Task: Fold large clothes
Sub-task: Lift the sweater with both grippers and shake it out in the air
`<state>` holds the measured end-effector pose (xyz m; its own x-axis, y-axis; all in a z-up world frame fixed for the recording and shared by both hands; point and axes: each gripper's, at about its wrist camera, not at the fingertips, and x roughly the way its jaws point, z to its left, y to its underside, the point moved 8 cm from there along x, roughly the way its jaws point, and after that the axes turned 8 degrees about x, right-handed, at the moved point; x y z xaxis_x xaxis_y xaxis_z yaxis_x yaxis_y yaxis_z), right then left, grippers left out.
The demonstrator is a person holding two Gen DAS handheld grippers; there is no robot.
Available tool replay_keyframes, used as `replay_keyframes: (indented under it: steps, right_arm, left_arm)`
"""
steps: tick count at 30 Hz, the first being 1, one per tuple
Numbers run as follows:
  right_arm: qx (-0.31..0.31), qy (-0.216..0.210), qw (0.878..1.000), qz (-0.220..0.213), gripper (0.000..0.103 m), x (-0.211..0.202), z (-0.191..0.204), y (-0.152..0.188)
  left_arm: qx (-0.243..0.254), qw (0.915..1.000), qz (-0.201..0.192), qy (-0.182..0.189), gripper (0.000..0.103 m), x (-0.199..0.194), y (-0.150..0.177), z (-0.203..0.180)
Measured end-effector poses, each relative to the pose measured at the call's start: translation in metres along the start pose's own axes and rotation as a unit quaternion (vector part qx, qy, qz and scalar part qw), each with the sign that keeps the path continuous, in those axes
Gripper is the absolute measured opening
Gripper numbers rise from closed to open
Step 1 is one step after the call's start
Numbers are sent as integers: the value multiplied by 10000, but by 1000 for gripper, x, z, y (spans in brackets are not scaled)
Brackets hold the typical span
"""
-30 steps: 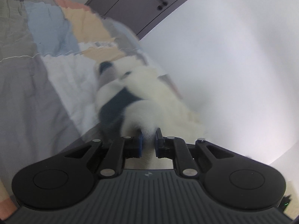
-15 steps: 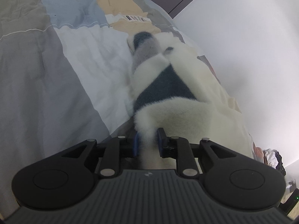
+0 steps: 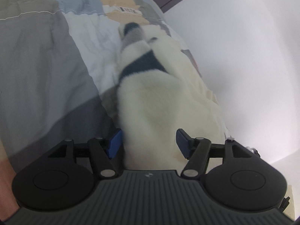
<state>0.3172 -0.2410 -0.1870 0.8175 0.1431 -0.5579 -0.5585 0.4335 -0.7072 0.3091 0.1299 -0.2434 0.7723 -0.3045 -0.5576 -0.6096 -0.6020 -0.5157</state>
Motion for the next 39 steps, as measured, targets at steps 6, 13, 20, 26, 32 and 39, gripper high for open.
replay_keyframes:
  steps: [6,13,20,26,32,39]
  right_arm:
    - [582,-482,9961,456,78,-12,2,28]
    - [1341,-885,9798,1188,77,38,-1,57]
    - [1704,-1695,9653,1016,30,52,14,44]
    - [1684,-3031,9379,-141,17,-2,32,-2]
    - [1205,-3650,9207,-677,16,-61,46,-21]
    - [1126,-4066,9000,-1097,16,-137,54,-36]
  left_arm:
    - [-143,9992,315,223,71,-7,41,-5]
    - [-766,9930,639,624,69,18,52,4]
    - [-865,9862,494,1321,25,29,34,-3]
    - [-495,9701,-167,2369,17,-22,5,-41]
    - [-134,9610,-510,2716,16,-71,8,-75]
    - [183,9440,-957,3153,16,-148,12,-117]
